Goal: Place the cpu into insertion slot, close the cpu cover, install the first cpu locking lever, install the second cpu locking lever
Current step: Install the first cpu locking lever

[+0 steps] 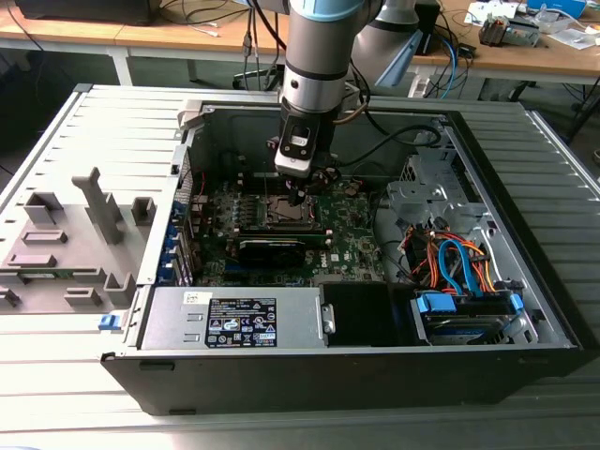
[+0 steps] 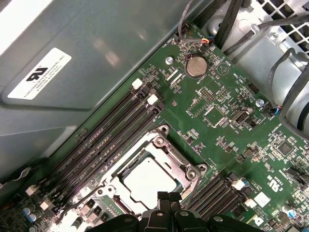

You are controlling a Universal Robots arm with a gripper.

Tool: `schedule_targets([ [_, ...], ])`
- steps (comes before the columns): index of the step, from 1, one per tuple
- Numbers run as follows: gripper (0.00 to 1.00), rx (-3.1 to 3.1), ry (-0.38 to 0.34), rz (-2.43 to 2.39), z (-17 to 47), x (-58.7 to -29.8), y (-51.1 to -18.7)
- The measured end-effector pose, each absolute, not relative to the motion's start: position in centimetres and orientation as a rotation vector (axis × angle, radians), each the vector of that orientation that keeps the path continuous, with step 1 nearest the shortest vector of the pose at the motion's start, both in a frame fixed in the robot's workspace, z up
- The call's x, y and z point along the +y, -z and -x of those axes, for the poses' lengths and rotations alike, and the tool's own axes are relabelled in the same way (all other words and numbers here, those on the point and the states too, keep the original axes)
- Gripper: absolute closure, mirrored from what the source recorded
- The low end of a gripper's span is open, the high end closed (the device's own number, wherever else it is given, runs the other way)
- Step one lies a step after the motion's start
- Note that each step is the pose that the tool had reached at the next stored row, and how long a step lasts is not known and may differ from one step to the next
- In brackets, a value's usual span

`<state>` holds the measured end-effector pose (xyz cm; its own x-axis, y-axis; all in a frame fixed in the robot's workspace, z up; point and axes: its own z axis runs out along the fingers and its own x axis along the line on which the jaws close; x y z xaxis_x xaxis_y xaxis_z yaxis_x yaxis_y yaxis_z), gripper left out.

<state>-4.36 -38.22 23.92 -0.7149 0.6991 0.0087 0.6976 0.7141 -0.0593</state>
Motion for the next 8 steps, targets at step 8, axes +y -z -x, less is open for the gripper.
schedule_targets([
  [8, 0.89, -2.885, -0.081, 1.162, 4.36, -38.22, -23.92],
])
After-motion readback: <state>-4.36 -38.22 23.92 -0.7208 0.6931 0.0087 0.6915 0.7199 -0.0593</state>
